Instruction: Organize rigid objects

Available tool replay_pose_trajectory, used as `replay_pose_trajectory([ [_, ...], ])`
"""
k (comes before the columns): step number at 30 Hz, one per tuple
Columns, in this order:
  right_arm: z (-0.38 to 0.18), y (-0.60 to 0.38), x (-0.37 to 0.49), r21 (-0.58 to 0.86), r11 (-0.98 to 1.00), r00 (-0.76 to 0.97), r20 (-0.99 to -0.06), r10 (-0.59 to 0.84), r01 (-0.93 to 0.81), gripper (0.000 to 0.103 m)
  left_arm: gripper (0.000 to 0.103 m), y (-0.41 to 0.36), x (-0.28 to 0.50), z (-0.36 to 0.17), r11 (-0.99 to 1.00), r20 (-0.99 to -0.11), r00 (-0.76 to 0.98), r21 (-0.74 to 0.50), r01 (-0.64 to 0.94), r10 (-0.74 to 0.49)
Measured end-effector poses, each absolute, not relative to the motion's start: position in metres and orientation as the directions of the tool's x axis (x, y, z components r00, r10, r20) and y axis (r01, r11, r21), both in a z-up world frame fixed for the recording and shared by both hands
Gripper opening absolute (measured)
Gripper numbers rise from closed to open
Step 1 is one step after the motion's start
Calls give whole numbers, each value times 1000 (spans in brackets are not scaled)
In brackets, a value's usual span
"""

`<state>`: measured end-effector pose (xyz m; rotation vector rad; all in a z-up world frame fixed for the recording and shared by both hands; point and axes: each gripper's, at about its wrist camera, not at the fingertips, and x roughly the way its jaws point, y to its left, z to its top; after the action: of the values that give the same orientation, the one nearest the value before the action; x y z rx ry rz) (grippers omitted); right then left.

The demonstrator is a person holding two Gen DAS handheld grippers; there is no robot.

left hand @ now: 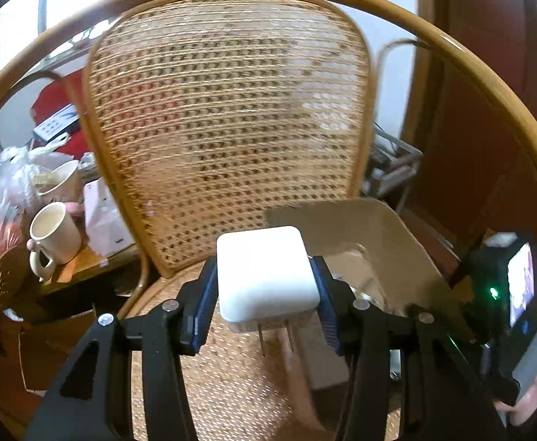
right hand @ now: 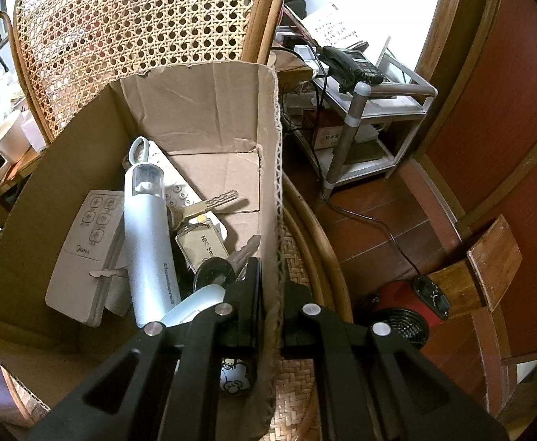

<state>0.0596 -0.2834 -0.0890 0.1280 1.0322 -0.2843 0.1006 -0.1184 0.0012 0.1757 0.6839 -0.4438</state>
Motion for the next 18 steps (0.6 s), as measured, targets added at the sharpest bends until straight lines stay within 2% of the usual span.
replay_pose_trajectory([
  [8, -89, -283, 61, -32, 956, 479, -860, -174, 292, 9, 48, -151, 90, -12, 848, -695, 620, 27, 529, -364],
  [12, -89, -283, 61, -33, 956, 478, -861, -176, 293, 11, 49, -155, 83, -10, 843, -678, 638, 49, 536, -366],
  [14, -89, -283, 61, -30, 956, 479, -860, -173, 292, 11, 68, -155, 79, -5, 846, -659, 663, 74, 527, -356],
  [18, -87, -282, 59, -37, 956, 477, -860, -179, 291, 11, 76, -151, 73, 1, 858, -635, 699, 109, 502, -329],
])
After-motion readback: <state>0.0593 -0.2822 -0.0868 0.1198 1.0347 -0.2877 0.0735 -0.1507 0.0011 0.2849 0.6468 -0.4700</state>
